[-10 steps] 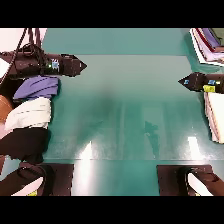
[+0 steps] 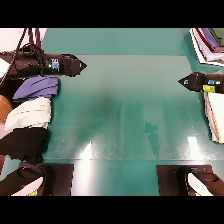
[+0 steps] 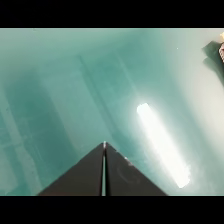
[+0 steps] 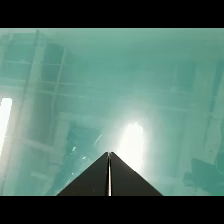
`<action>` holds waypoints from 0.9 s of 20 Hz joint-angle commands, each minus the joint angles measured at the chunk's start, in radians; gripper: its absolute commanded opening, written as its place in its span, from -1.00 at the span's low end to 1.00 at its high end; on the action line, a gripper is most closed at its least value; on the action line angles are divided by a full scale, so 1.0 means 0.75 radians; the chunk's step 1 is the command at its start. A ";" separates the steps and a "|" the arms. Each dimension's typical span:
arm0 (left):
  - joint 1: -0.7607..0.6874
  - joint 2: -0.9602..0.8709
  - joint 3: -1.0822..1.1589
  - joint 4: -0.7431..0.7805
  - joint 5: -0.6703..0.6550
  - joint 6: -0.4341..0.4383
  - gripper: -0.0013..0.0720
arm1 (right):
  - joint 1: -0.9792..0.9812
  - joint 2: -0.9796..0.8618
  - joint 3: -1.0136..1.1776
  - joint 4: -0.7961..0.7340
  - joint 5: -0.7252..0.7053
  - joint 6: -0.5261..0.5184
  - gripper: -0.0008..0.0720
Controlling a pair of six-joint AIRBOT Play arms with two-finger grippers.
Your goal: Fold the shirts.
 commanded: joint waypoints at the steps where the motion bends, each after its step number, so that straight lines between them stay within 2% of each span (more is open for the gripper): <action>1: -0.001 -0.001 0.000 0.001 0.001 0.000 -0.90 | 0.002 0.001 0.002 0.001 0.007 0.000 -0.94; 3: -0.001 -0.001 0.000 -0.006 0.028 0.000 -0.89 | 0.001 0.001 0.002 0.001 0.015 0.001 -0.94; 5: 0.008 0.000 0.001 0.084 0.107 0.005 -0.89 | 0.001 0.001 0.002 0.001 0.015 0.000 -0.94; 6: 0.028 0.001 0.001 0.177 0.106 -0.001 -0.45 | 0.002 0.001 0.002 0.000 0.014 0.001 -0.94; 7: 0.056 -0.001 0.001 0.283 0.082 -0.017 0.36 | 0.002 0.001 0.002 0.001 0.014 0.001 -0.94; 8: 0.099 -0.003 -0.001 0.415 0.040 -0.079 0.49 | 0.002 0.001 0.002 0.001 0.018 0.001 -0.94; 10: 0.211 -0.027 -0.001 0.650 -0.052 -0.140 0.50 | 0.002 0.001 0.002 0.001 0.030 0.001 -0.94; 12: 0.351 -0.083 -0.017 0.768 -0.105 -0.151 0.50 | 0.003 0.001 0.002 0.001 0.030 0.001 -0.94; 18: 0.651 -0.399 -0.136 0.771 -0.008 -0.150 0.50 | 0.003 0.001 0.002 0.002 0.025 0.001 -0.94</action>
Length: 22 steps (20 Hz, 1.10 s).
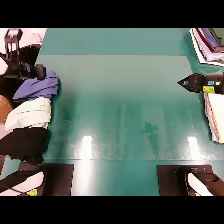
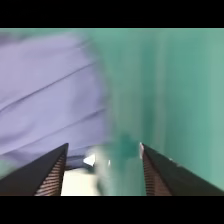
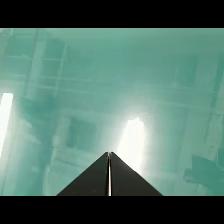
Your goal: Fold the shirts.
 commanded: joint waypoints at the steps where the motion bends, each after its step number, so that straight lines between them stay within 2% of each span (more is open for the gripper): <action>1: 0.145 -0.210 -0.038 0.053 0.064 -0.010 0.50 | 0.002 0.002 0.001 0.001 -0.002 0.001 -0.94; 5: 0.174 -0.379 -0.037 0.053 0.213 -0.010 0.50 | 0.002 0.002 0.001 0.001 -0.003 0.001 -0.94; 9: 0.174 -0.396 -0.023 0.053 0.306 -0.010 0.49 | 0.002 0.002 0.001 0.002 -0.004 0.002 -0.94; 10: 0.174 -0.396 -0.010 0.053 0.293 -0.010 0.16 | 0.002 0.002 0.001 0.002 -0.004 0.001 -0.94; 11: 0.174 -0.395 0.008 0.053 0.275 -0.009 -0.62 | 0.002 0.002 0.001 0.002 -0.004 0.002 -0.94; 12: 0.174 -0.395 0.037 0.053 0.244 -0.010 -0.89 | 0.002 0.002 0.002 0.011 -0.005 0.001 -0.94; 14: 0.173 -0.373 0.124 0.052 0.148 -0.009 -0.90 | 0.002 0.002 0.012 0.011 -0.016 0.001 -0.94; 17: 0.172 -0.173 0.272 0.022 0.132 0.029 -0.90 | 0.002 0.002 0.155 0.010 -0.018 0.001 -0.94; 20: 0.172 0.068 0.488 -0.137 0.082 0.145 -0.90 | 0.002 0.002 0.376 0.006 -0.043 -0.001 -0.94; 22: 0.158 0.191 0.628 -0.305 -0.030 0.254 -0.90 | 0.002 0.002 0.496 -0.003 -0.065 -0.001 -0.94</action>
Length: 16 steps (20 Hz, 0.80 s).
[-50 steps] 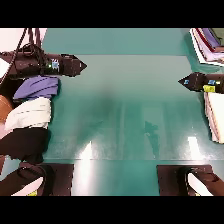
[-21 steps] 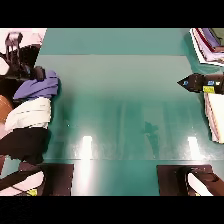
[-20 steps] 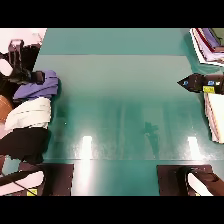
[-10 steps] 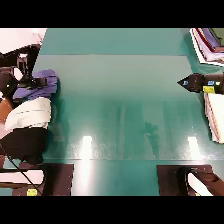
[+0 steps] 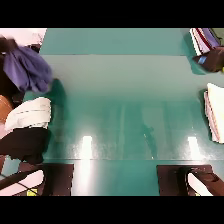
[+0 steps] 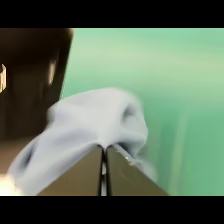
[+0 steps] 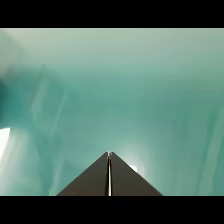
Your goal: Fold the shirts.
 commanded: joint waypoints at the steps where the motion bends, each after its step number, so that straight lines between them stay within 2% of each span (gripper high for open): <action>1: -0.053 0.222 0.242 -0.239 -0.188 0.180 -0.90 | 0.001 0.000 0.212 -0.011 -0.041 -0.003 -0.94; 6: -0.559 0.256 0.338 -0.240 -0.361 0.202 -0.90 | 0.002 0.000 0.360 -0.012 -0.055 -0.037 -0.94; 9: -0.911 0.138 0.331 -0.241 -0.471 0.202 -0.90 | 0.002 0.001 0.378 -0.011 -0.048 -0.037 -0.94; 11: -1.118 0.022 0.329 -0.241 -0.468 0.203 -0.90 | 0.002 0.001 0.377 -0.011 -0.024 -0.037 -0.94; 13: -1.244 -0.096 0.329 -0.241 -0.444 0.203 -0.88 | 0.002 0.001 0.377 -0.010 0.000 -0.037 -0.94; 14: -1.272 -0.142 0.329 -0.241 -0.433 0.203 -0.33 | 0.002 0.001 0.377 -0.012 0.018 -0.037 -0.94; 15: -1.277 -0.177 0.329 -0.239 -0.427 0.203 0.38 | 0.002 0.001 0.377 -0.012 0.035 -0.037 -0.94; 16: -1.262 -0.194 0.329 -0.214 -0.430 0.202 0.39 | 0.001 0.001 0.377 -0.011 0.052 -0.037 -0.94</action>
